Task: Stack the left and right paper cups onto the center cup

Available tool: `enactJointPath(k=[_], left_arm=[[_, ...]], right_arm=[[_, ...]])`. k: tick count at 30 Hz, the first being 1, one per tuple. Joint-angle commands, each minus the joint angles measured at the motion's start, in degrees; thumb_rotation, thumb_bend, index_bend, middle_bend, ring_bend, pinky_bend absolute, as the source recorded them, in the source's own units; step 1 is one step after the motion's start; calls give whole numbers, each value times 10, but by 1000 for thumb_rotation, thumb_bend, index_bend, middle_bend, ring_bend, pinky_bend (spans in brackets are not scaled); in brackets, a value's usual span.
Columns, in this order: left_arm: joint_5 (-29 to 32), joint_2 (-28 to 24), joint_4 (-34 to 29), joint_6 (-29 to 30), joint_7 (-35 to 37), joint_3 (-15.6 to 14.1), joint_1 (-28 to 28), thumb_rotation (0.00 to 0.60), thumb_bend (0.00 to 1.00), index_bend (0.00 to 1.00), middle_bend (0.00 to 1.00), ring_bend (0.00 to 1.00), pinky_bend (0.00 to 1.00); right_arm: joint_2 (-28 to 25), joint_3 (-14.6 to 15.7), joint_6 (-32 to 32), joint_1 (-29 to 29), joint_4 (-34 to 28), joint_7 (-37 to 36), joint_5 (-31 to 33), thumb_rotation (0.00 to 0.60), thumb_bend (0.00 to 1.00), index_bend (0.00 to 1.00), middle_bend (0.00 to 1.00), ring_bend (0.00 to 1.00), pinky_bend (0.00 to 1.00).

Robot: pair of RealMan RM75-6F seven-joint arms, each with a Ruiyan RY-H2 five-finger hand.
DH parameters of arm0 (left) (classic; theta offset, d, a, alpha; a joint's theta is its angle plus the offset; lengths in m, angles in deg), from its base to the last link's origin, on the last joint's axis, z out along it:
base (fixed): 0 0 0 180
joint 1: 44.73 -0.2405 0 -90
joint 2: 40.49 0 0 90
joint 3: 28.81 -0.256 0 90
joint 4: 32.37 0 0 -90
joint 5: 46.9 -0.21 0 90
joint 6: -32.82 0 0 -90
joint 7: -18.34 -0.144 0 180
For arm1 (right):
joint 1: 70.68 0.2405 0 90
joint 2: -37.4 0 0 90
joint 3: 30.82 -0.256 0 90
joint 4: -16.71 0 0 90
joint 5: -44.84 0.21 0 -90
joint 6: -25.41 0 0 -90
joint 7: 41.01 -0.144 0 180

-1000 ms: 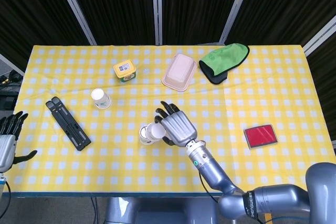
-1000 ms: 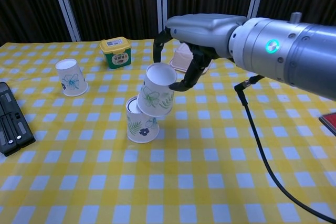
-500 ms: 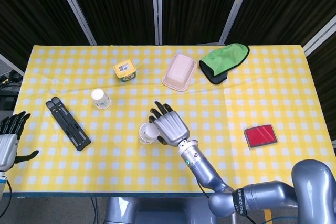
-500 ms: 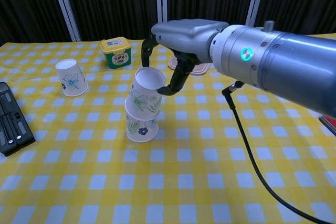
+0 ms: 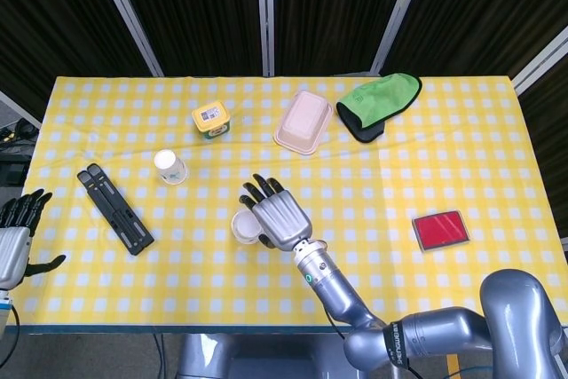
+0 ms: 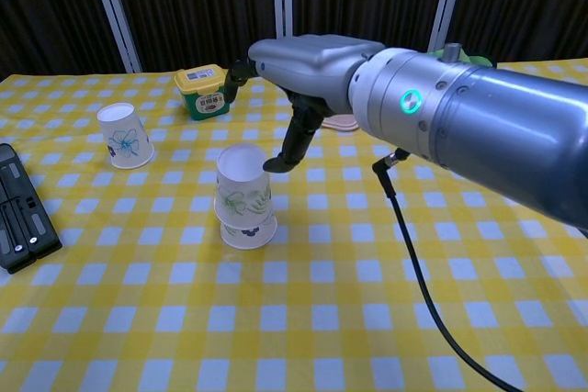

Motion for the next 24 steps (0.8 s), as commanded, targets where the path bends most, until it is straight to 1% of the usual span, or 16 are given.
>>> enactJointPath(k=[1,3,7,8,9,10,11,12,13,14,15,18,21,23,24], left_arm=[[0,0,0,0,-1,0,0,600,37,0,0,0,0],[-1,1,0,0,-2,-1,0,600,37,0,0,0,0],[-1,2,0,0,-5,-1,0,600,37,0,0,0,0],[-1,2,0,1,-6,-1,0,600,36,0,0,0,0],[-1,2,0,2,-6,-1,0,600,36,0,0,0,0],[-1,3,1,2,-8,-1,0,600,36,0,0,0,0],[0,5,1,1,-10,-2,0,600,37,0,0,0,0],[2,6,2,-1,-13,-2,0,600,37,0,0,0,0],[4,8,2,-3,-17,-3,1,600,37,0,0,0,0],[5,8,2,-5,-20,-3,2,600,37,0,0,0,0],[6,10,1,-5,-24,-2,2,600,37,0,0,0,0],[7,12,-3,-5,-31,-2,4,600,36,0,0,0,0],[8,14,-6,-8,-36,-2,6,600,36,0,0,0,0],[11,17,-8,-12,-40,0,9,600,36,0,0,0,0],[13,18,-9,-14,-43,2,11,600,36,0,0,0,0]], right_arm=[[-5,4,8,-4,-6,5,-3,600,117,211,91,21,151],[-11,9,15,-8,-10,8,-6,600,117,208,84,21,146],[-35,31,35,-30,-24,7,-22,600,116,193,46,10,108],[-46,43,44,-43,-30,1,-33,600,116,185,31,5,93],[-52,49,49,-49,-32,-3,-38,600,116,177,19,2,78],[-63,63,61,-64,-35,-11,-51,600,115,163,7,0,55],[-75,77,71,-79,-36,-22,-68,600,116,140,1,0,31],[-92,100,87,-102,-34,-45,-98,600,115,127,0,0,21],[-110,128,104,-130,-21,-78,-135,600,115,109,0,0,10],[-119,143,117,-147,-9,-96,-155,600,116,82,0,0,0],[-130,167,137,-172,19,-128,-193,600,116,68,0,0,0],[-142,206,175,-228,90,-202,-251,600,117,36,0,0,0],[-153,227,189,-274,135,-265,-265,600,116,11,0,0,0],[-168,242,201,-314,166,-306,-259,600,116,5,0,0,0],[-170,246,208,-326,180,-324,-270,600,116,5,0,0,0]])
